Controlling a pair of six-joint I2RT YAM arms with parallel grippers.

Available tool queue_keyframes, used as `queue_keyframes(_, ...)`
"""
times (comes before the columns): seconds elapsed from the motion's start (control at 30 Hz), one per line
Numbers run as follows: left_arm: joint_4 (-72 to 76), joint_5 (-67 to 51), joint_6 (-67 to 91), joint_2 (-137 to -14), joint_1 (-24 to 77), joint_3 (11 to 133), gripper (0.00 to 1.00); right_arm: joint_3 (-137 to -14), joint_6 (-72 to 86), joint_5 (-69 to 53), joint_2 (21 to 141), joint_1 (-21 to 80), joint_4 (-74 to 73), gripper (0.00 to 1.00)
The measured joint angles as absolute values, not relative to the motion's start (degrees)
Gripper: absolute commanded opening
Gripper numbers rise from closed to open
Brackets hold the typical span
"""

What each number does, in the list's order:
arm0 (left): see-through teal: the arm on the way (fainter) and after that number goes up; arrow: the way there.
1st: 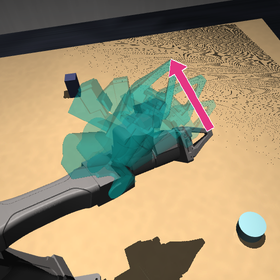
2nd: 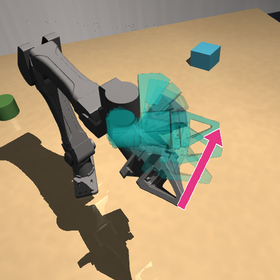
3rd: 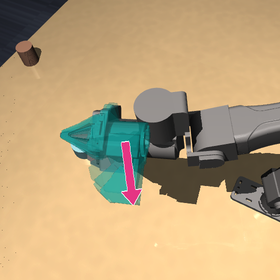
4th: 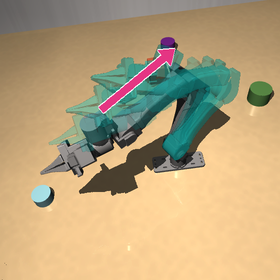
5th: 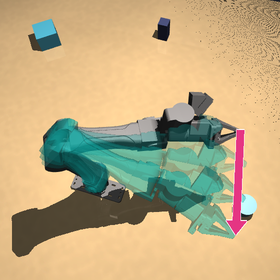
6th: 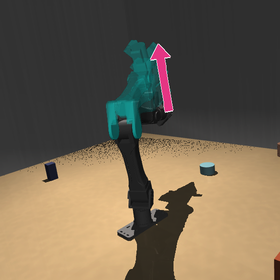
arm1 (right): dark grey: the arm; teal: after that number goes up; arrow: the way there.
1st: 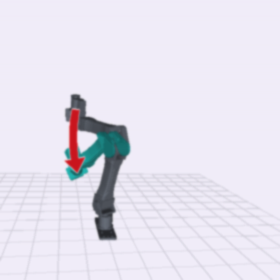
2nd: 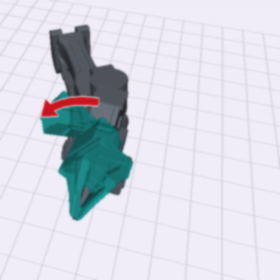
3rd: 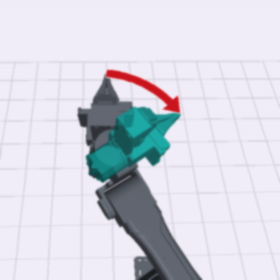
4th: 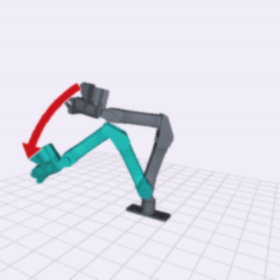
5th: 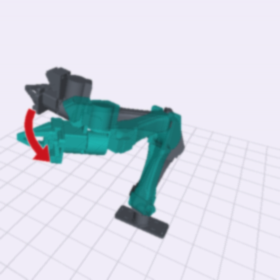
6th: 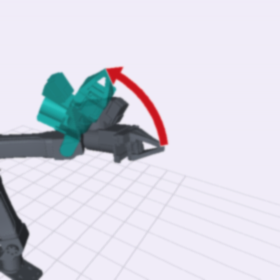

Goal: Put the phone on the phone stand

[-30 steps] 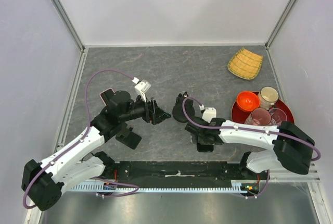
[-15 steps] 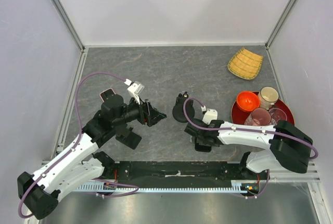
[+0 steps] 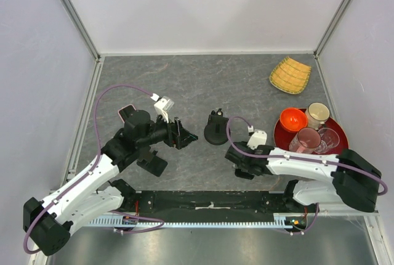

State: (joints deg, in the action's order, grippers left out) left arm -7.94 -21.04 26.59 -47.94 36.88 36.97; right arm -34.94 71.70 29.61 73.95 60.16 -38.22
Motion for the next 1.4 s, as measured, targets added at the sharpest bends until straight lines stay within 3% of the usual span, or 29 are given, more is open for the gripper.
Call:
queue_keyframes(0.3,-7.9,-21.1,26.6,-48.3,36.9,37.1,0.79,-31.6,70.1,40.8,50.2,59.7,-40.5,0.0)
queue_keyframes(0.67,1.7,-30.3,31.4,-53.4,36.9,37.5,0.78,-23.9,41.1,40.0,9.2,59.5,-23.1,0.0)
queue_keyframes(0.83,6.9,-31.1,36.3,-59.6,39.4,41.9,0.77,-23.8,32.4,32.4,9.8,59.5,-18.3,0.0)
queue_keyframes(1.03,6.3,-20.3,37.0,-66.1,47.4,53.0,0.7,-23.8,27.7,24.3,16.9,59.5,-16.1,0.0)
queue_keyframes(1.4,3.9,-5.1,36.4,-74.4,55.5,58.9,0.73,-23.5,25.3,23.3,15.8,59.4,-10.1,0.0)
